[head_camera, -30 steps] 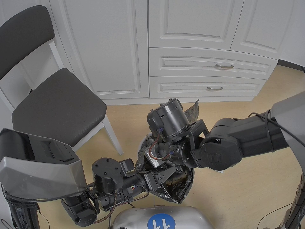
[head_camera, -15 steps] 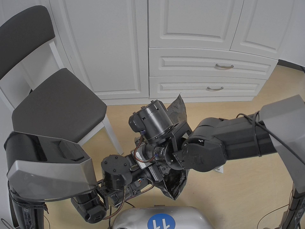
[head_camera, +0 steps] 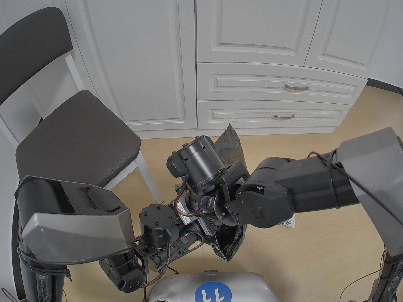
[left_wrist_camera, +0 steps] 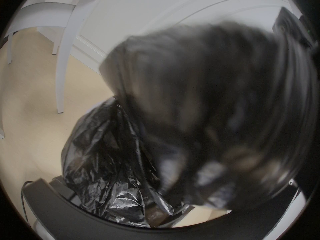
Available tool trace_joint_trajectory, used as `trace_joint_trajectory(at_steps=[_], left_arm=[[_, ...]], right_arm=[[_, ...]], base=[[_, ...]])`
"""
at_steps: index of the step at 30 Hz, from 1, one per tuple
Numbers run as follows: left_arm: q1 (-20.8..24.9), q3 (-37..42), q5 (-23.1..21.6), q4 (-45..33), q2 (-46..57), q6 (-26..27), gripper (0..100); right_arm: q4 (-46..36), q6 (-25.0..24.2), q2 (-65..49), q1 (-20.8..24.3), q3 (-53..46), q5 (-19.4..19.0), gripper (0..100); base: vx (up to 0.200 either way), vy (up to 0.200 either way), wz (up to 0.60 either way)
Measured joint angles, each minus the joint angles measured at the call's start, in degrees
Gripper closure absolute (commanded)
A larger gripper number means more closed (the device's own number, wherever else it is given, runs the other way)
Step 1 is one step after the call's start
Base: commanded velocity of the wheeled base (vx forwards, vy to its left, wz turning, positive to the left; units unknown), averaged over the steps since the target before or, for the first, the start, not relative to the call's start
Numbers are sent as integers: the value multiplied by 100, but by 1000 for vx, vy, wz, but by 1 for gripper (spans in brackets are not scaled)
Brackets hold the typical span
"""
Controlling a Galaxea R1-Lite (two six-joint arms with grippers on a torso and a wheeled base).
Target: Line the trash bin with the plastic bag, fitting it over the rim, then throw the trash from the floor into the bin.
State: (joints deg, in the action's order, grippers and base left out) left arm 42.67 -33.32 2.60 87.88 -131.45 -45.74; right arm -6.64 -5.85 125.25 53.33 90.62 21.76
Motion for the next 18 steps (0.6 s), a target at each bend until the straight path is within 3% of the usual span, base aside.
trace_joint_trajectory(at_steps=[18], left_arm=[[-174, -157, 30, 13, -129, -5, 0]], right_arm=[[-38, 6, -162, -33, -35, 5, 100]], base=[[0, 0, 0]])
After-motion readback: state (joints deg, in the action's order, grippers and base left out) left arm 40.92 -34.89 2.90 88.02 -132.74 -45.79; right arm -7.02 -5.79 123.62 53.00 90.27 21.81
